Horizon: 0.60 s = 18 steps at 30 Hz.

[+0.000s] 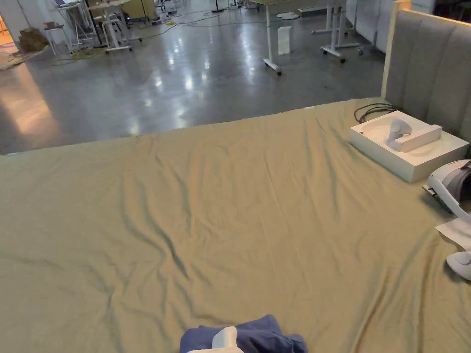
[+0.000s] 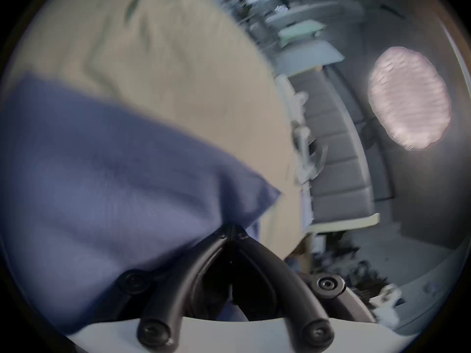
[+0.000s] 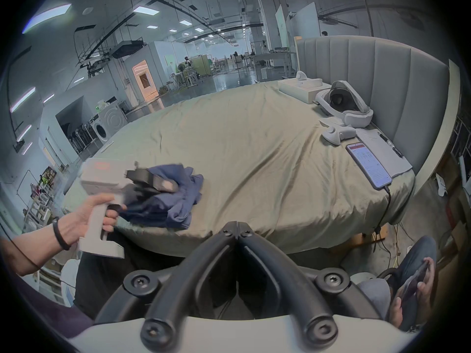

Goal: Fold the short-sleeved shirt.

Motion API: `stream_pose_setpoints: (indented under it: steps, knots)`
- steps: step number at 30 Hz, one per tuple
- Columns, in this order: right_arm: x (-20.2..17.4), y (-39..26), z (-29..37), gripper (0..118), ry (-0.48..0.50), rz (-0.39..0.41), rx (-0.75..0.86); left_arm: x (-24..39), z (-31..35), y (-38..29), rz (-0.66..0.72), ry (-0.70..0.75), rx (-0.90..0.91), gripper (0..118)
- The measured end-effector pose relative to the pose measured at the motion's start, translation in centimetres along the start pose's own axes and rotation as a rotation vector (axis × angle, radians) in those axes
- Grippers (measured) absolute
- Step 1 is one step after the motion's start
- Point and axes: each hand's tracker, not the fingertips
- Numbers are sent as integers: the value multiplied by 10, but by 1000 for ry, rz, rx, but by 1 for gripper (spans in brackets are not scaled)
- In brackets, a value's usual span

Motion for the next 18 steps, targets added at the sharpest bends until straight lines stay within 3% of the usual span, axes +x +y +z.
stream_pose_setpoints:
  steps: [2,4,8,10,13,18]
  knots:
    - [-1,-1,-3,0,-1,0,-12,15,8,1,-63,60,44,1]
    - [-3,-1,-8,0,0,4,-22,17,7,2,-34,58,26,1]
    - [-13,4,-19,0,33,26,-29,29,43,3,-39,-31,91,1]
    - [-18,11,-31,0,85,32,-33,34,79,2,-107,-118,158,1]
    - [-31,24,-60,0,184,20,-50,35,133,0,-170,-95,229,1]
    - [-64,52,-139,0,347,-45,-130,0,194,-4,-68,-88,297,1]
